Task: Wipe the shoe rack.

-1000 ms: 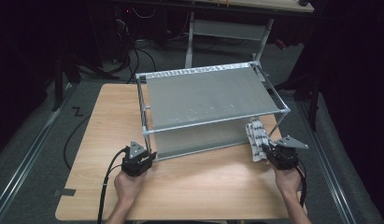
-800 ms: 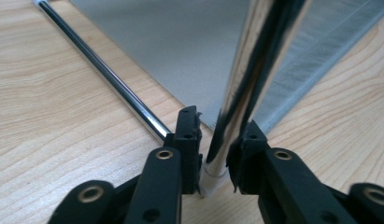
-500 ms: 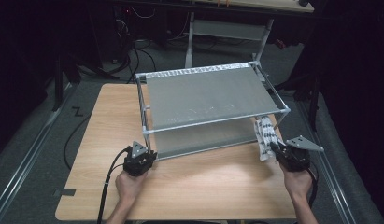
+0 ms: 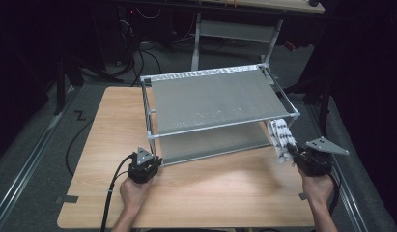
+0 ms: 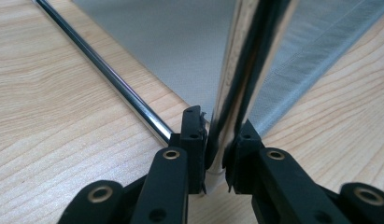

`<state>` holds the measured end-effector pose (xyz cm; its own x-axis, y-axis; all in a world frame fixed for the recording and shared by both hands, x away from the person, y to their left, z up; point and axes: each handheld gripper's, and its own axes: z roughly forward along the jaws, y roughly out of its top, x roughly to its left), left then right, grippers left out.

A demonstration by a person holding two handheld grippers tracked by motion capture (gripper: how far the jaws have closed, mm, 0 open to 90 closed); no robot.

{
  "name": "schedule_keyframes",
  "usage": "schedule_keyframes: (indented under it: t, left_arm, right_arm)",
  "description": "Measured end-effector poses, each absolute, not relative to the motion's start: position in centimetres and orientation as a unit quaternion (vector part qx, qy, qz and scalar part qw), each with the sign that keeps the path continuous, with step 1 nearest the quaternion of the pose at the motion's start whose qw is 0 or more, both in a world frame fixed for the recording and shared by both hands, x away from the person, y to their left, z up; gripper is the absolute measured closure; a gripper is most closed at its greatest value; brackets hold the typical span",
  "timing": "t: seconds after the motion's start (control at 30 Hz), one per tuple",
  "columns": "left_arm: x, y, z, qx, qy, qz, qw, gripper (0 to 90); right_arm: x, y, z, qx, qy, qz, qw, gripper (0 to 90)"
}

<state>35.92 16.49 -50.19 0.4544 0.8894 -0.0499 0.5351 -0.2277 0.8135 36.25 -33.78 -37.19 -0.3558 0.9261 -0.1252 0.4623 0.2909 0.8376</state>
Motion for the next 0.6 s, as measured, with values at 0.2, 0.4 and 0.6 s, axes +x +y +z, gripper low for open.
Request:
schedule_keyframes:
  t: [0.2,0.4,0.6]
  left_arm:
    - [35.9,16.5,-50.2,0.752,0.473,0.219,0.404,79.2]
    - [35.9,16.5,-50.2,0.752,0.472,0.218,0.405,79.2]
    - [35.9,16.5,-50.2,0.751,0.473,0.218,0.405,79.2]
  right_arm:
    - [35.6,-34.2,-36.0,0.471,0.736,0.367,0.320,80.0]
    - [34.7,-34.8,-34.7,0.469,0.727,0.377,0.331,79.9]
    - [35.0,-34.6,-32.9,0.460,0.724,0.386,0.339,79.9]
